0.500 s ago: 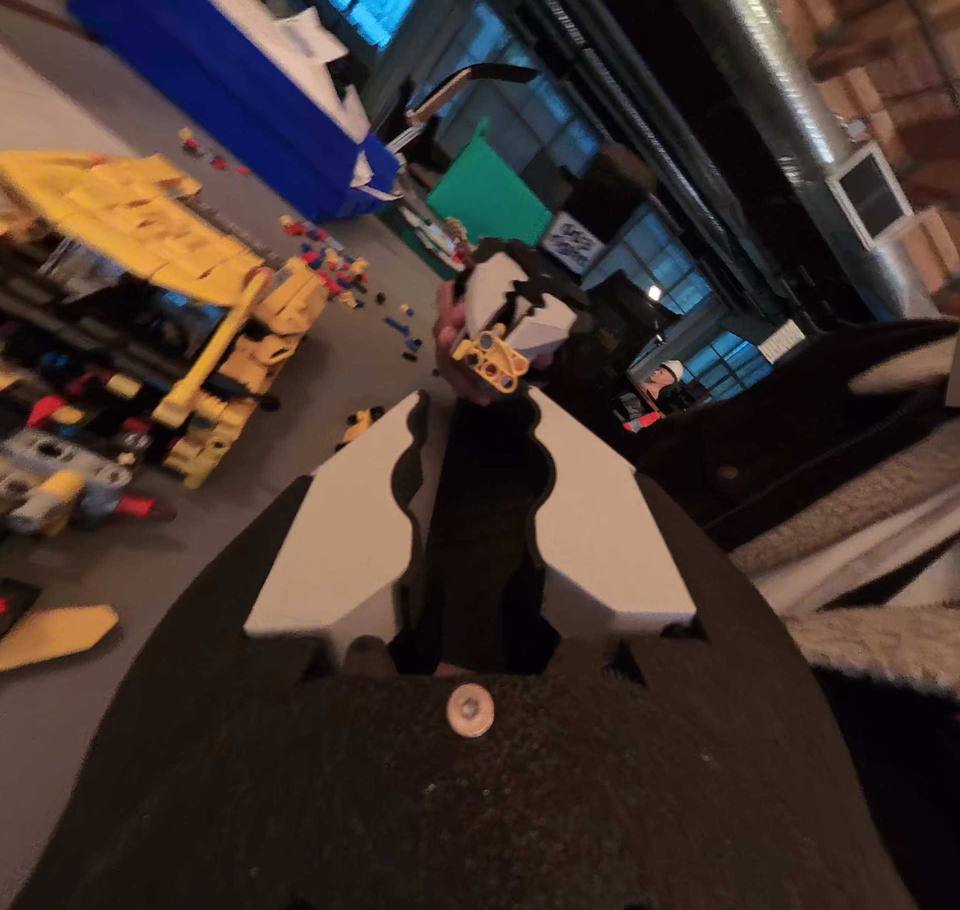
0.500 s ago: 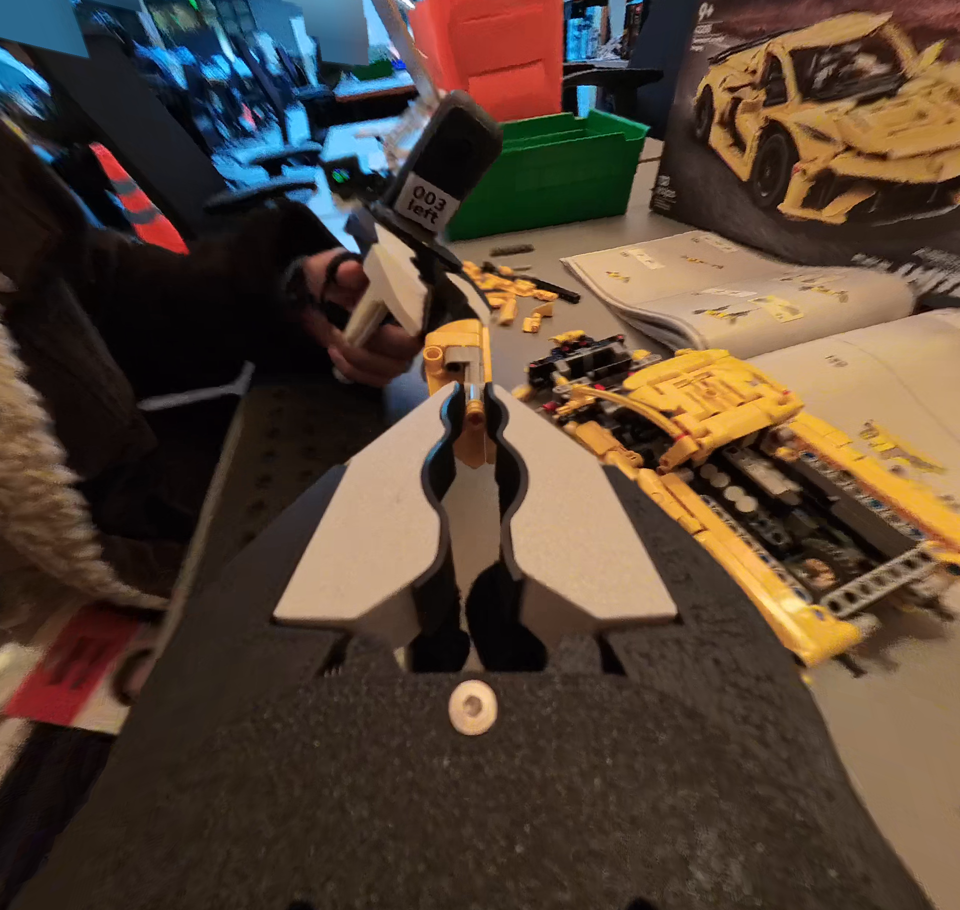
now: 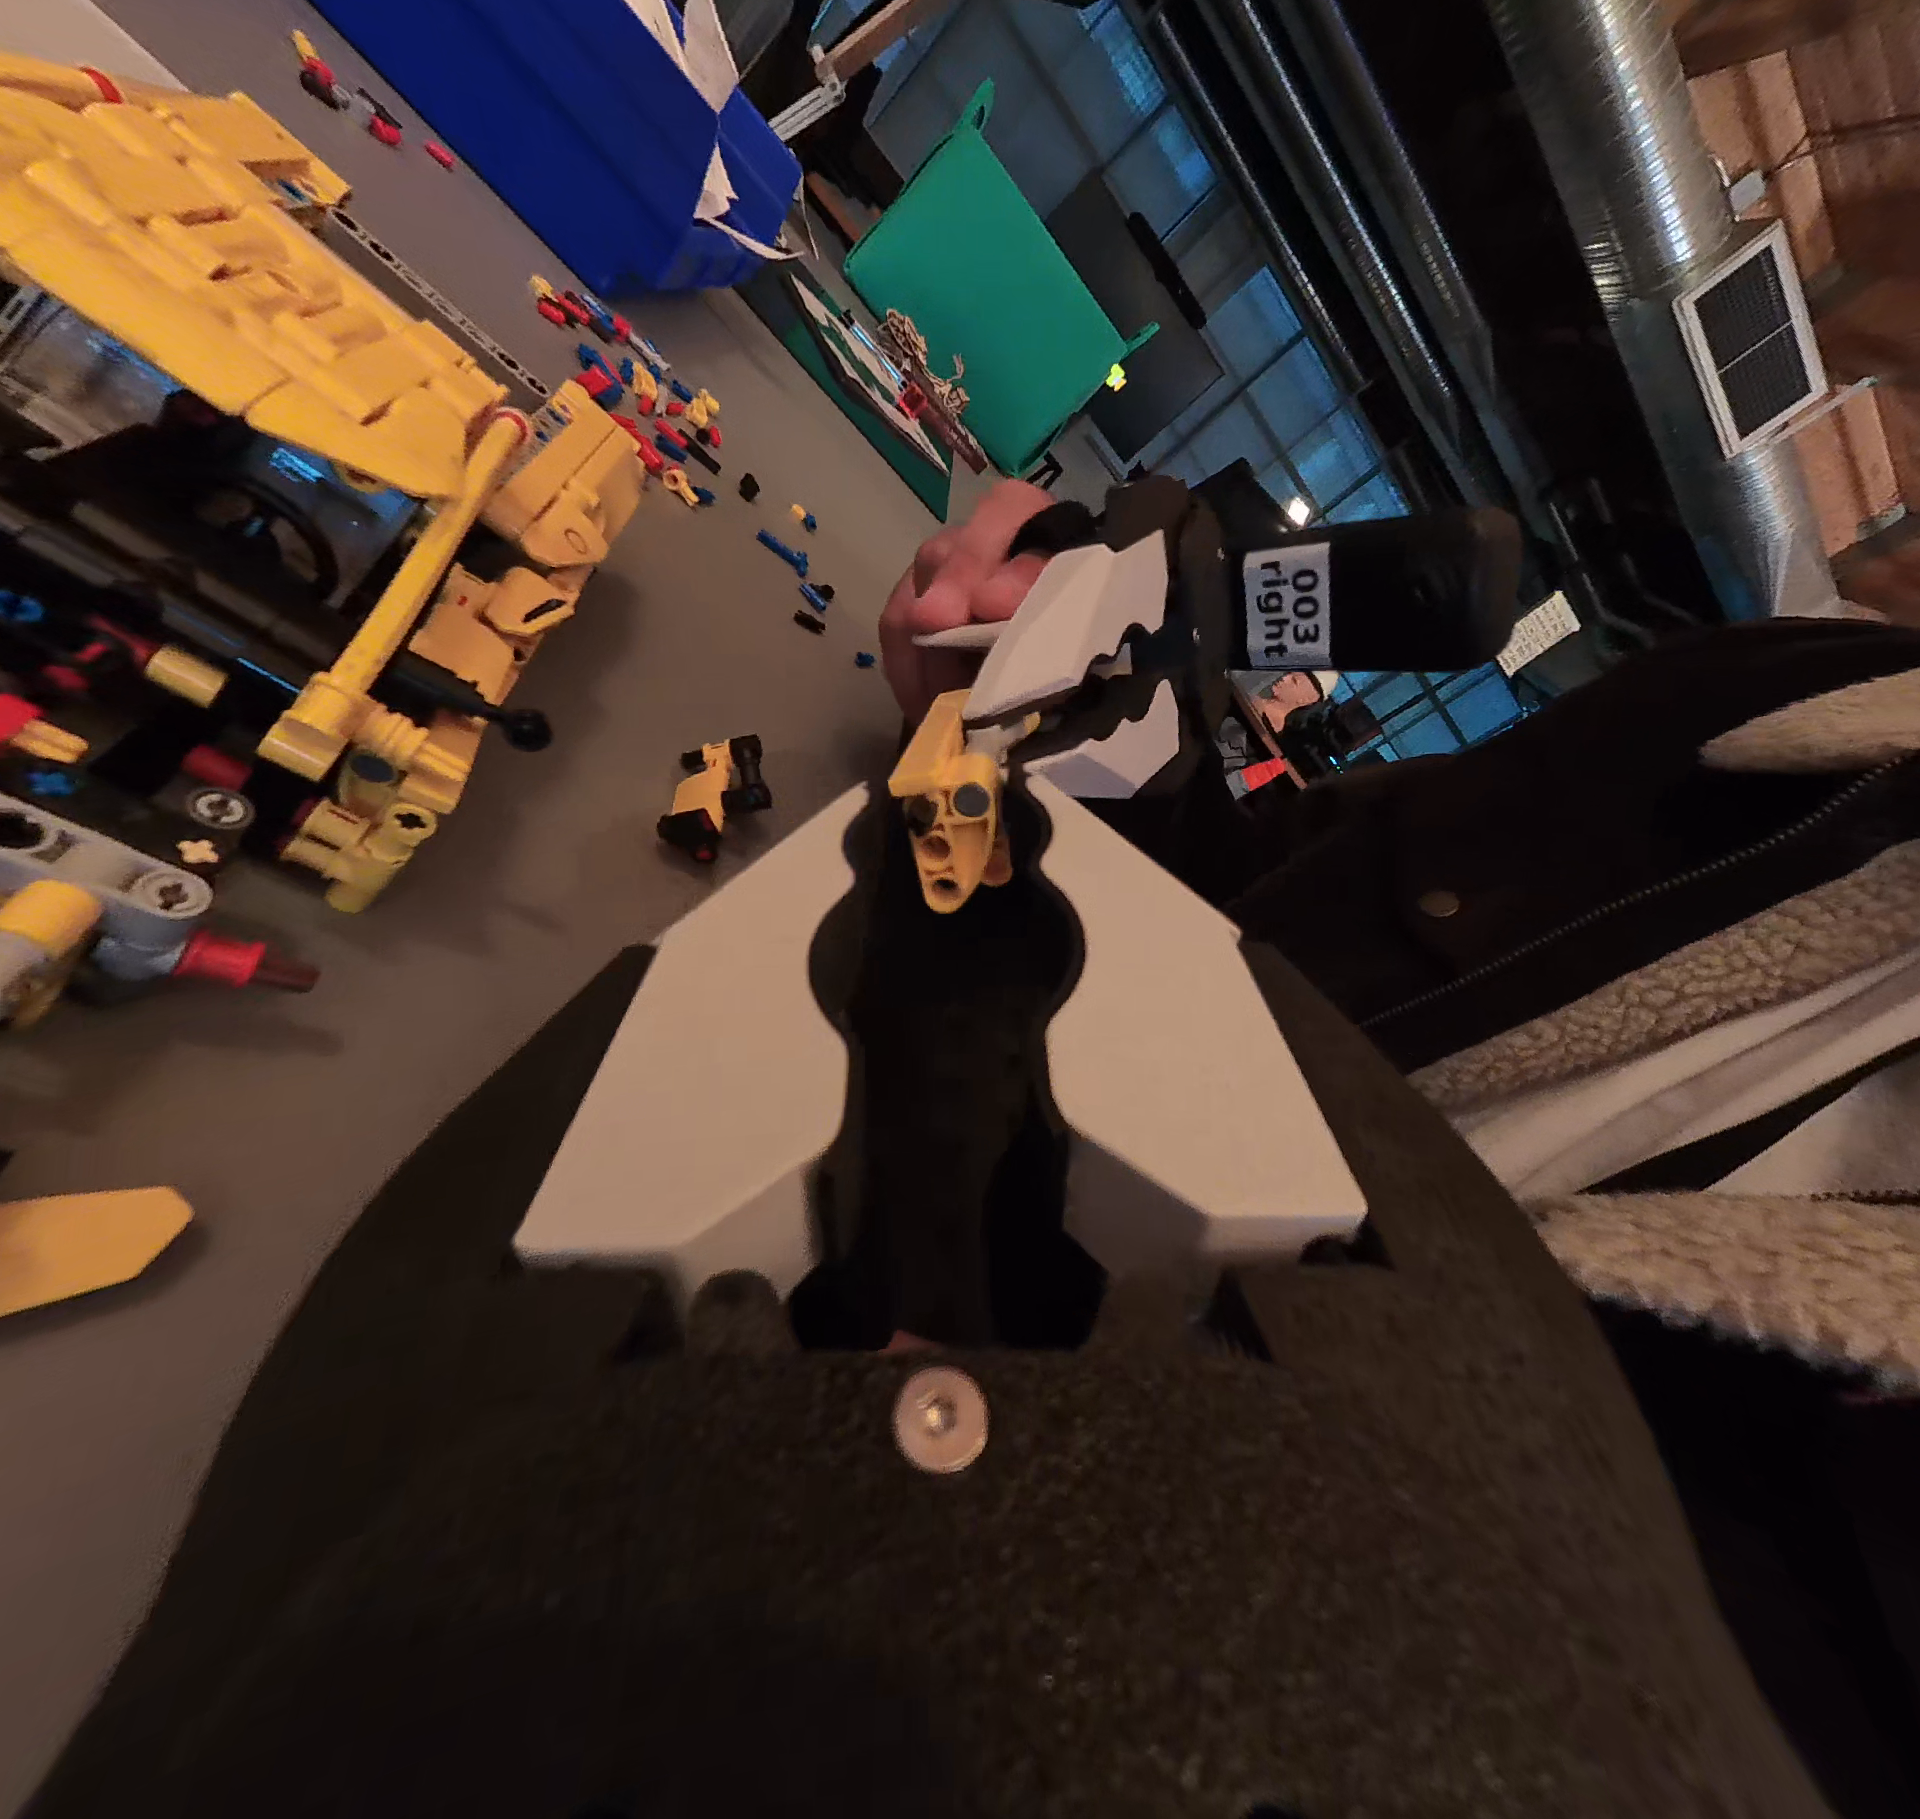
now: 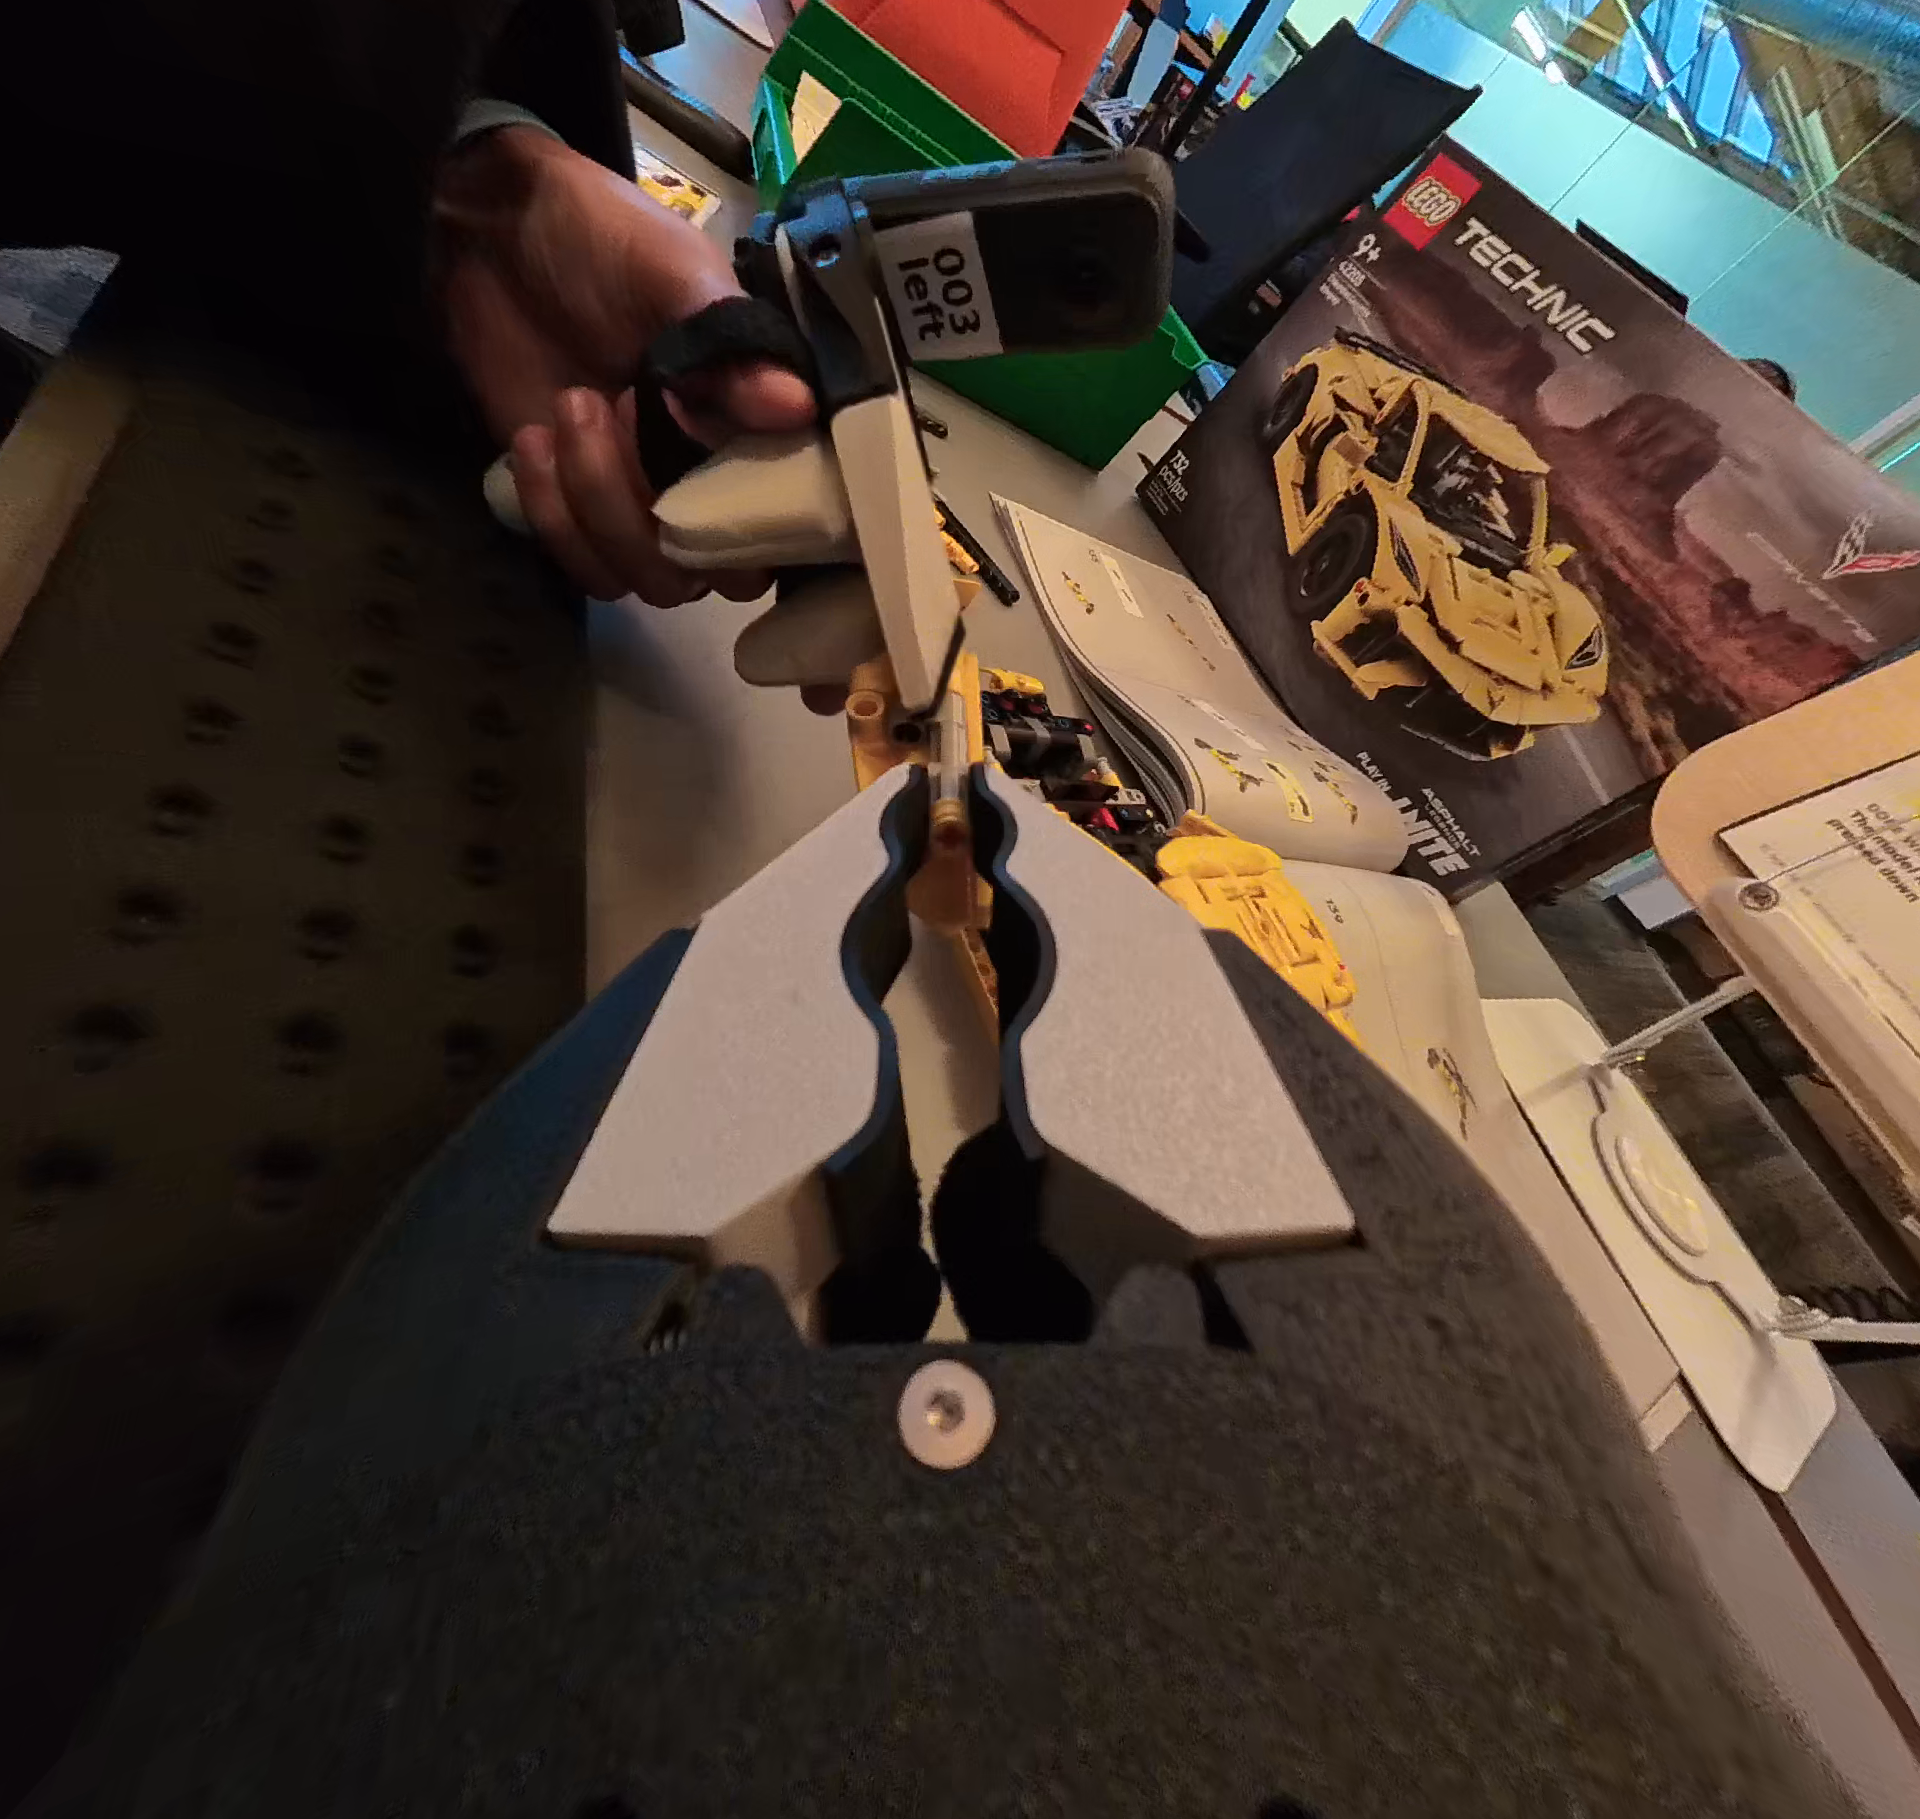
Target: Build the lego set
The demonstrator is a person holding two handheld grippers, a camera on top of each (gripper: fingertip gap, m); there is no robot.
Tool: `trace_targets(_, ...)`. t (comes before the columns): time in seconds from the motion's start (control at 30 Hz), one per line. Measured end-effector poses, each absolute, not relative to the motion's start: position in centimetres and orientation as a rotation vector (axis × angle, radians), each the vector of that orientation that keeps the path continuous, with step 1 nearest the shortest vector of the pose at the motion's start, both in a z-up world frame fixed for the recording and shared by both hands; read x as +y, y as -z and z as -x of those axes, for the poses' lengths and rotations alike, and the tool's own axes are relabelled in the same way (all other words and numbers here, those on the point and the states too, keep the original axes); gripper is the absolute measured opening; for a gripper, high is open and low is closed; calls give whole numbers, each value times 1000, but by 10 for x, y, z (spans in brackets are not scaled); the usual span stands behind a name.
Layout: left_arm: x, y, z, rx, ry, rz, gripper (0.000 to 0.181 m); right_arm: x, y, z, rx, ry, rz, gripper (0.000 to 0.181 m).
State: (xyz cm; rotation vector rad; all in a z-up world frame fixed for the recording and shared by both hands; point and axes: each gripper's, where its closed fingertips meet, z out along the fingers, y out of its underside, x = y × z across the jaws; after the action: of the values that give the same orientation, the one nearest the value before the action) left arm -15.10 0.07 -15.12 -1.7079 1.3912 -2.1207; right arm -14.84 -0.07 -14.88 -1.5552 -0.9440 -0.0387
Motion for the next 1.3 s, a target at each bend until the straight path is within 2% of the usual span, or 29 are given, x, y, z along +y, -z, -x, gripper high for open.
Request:
trace_targets(0.27,-3,151,154,1426,2135,1689,16,1,150,152,-1001,118,1502,6)
trace_targets(1.3,-5,150,158,1450,2137,1664,15,-4,150,154,-990,24,1529,6)
